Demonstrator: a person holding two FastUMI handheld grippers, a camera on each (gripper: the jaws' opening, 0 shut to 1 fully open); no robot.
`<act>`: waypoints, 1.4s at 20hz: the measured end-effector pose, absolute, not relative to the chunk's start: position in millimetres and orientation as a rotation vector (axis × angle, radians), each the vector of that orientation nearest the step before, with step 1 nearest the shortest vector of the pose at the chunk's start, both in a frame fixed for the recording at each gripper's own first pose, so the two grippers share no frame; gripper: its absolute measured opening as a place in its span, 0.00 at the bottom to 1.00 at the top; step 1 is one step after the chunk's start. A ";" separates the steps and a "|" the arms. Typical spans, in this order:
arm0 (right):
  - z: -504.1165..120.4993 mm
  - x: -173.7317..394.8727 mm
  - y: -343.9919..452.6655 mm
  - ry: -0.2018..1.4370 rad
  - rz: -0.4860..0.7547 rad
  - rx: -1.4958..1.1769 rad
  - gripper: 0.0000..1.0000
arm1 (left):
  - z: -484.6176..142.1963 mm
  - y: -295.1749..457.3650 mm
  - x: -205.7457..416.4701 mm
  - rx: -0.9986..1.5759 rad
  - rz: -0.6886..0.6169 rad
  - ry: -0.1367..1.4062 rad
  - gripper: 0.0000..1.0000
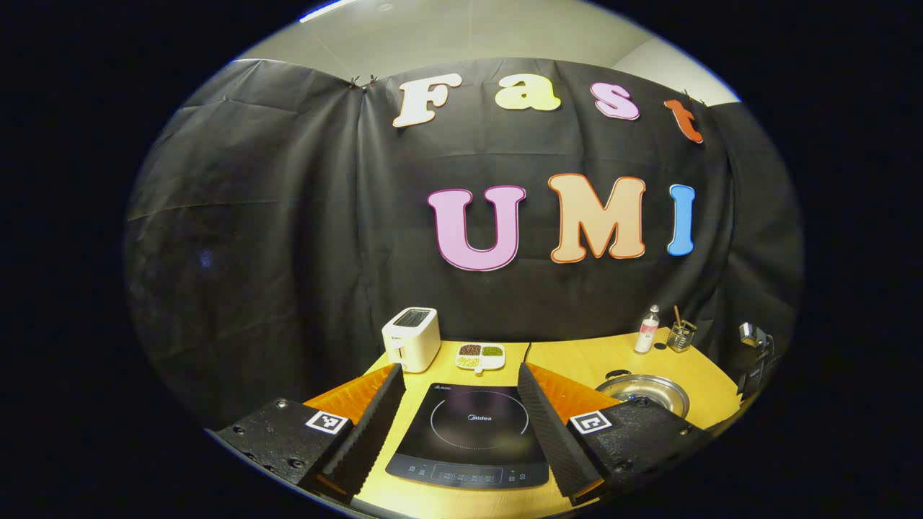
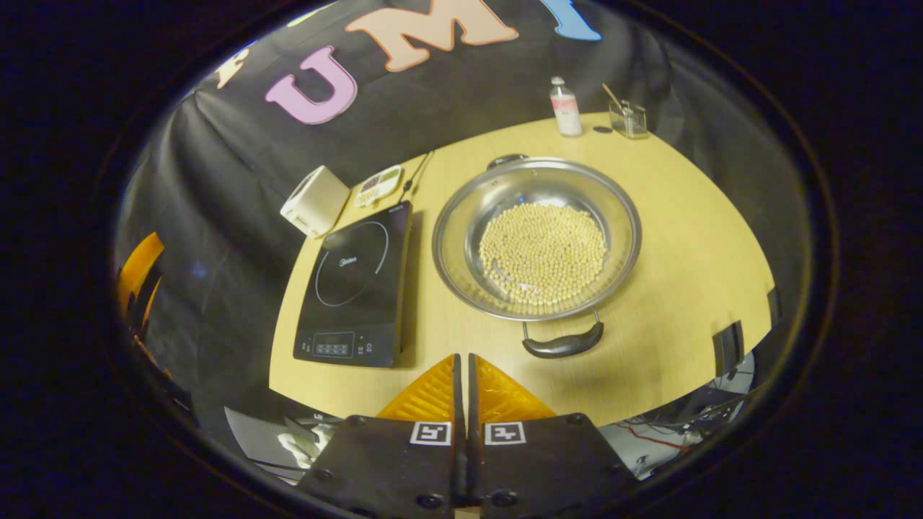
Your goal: First push the handle of the pot to place it horizontally, then grasp the pot with both hands and set it on the induction cooktop.
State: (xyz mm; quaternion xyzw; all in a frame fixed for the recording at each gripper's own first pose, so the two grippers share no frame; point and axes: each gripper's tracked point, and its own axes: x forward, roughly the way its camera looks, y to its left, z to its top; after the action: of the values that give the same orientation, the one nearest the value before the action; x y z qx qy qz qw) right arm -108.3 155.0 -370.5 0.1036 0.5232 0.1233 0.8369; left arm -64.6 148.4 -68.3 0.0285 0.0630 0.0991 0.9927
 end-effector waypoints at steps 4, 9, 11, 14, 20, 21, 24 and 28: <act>-409.0 -102.6 150.7 1.260 0.249 0.271 0.00 | -71.5 153.7 -58.9 0.066 0.254 0.156 0.96; -436.4 -97.4 135.7 1.375 0.255 0.255 0.00 | -69.8 149.3 -53.9 0.067 0.327 0.181 0.93; -441.3 -93.8 129.4 1.401 0.255 0.264 0.00 | -65.9 144.1 -51.7 0.082 0.346 0.179 0.96; -442.1 -90.3 123.5 1.429 0.273 0.291 0.02 | -63.8 137.3 -49.3 0.091 0.369 0.184 0.97; -442.6 -82.7 86.6 1.446 0.270 0.250 0.02 | -60.6 117.9 -47.1 0.078 0.388 0.178 0.95; -441.7 -79.2 79.9 1.442 0.269 0.240 0.03 | -60.3 114.9 -45.3 0.072 0.389 0.177 0.95; -441.1 -63.9 55.5 1.433 0.244 0.217 0.02 | -61.7 107.1 -42.3 0.060 0.393 0.179 0.96; -437.6 -34.0 26.5 1.399 0.209 0.189 0.03 | -62.8 97.3 -35.8 0.046 0.394 0.181 0.96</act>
State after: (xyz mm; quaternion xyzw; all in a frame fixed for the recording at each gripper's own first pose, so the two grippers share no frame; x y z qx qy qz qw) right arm -34.0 26.5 -437.6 0.0865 0.6416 0.0957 0.7561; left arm -35.8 97.3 -62.8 0.0228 0.0899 0.1953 0.9764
